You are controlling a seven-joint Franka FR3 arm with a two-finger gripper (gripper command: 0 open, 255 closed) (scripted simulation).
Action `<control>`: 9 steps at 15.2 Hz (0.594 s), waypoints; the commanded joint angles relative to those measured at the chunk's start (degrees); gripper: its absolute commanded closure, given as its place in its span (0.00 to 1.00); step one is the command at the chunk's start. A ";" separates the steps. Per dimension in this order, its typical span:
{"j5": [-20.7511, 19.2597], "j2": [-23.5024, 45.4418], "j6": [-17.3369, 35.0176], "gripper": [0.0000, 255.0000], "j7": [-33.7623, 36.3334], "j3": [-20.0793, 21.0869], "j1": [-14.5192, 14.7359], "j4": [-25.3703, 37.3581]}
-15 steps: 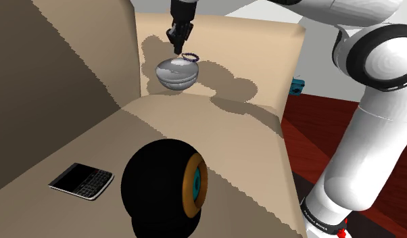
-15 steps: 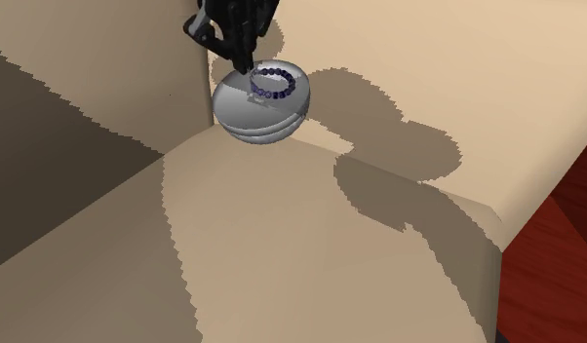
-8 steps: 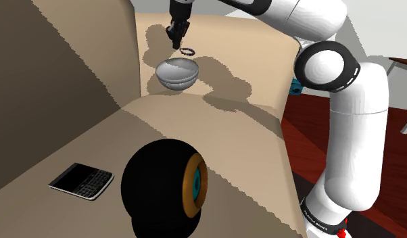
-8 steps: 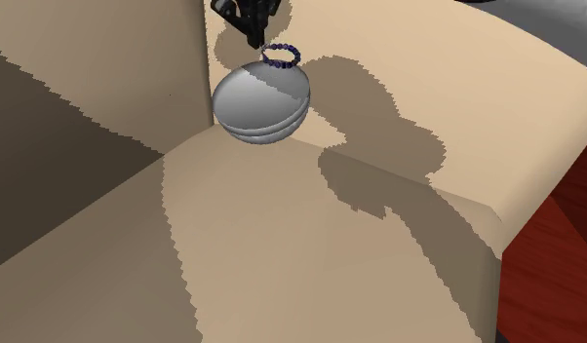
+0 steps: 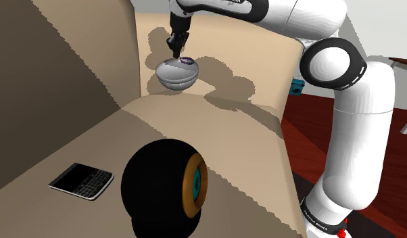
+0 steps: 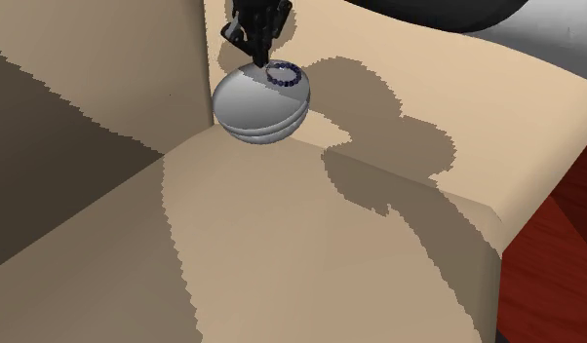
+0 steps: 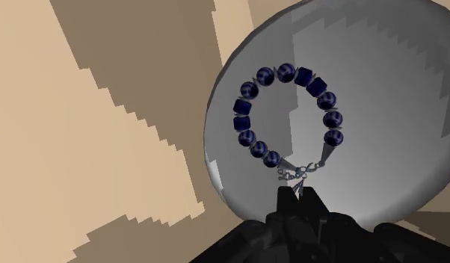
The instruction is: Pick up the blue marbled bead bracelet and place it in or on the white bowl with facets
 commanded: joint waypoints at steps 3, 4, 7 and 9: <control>0.79 -2.30 4.46 1.00 0.47 0.01 -1.20 -6.65; 0.92 -2.73 5.45 1.00 0.60 0.00 -1.41 -8.07; 1.05 -3.19 6.56 1.00 0.74 -0.02 -1.63 -9.62; 1.05 -3.18 6.55 1.00 0.74 -0.01 -1.63 -9.61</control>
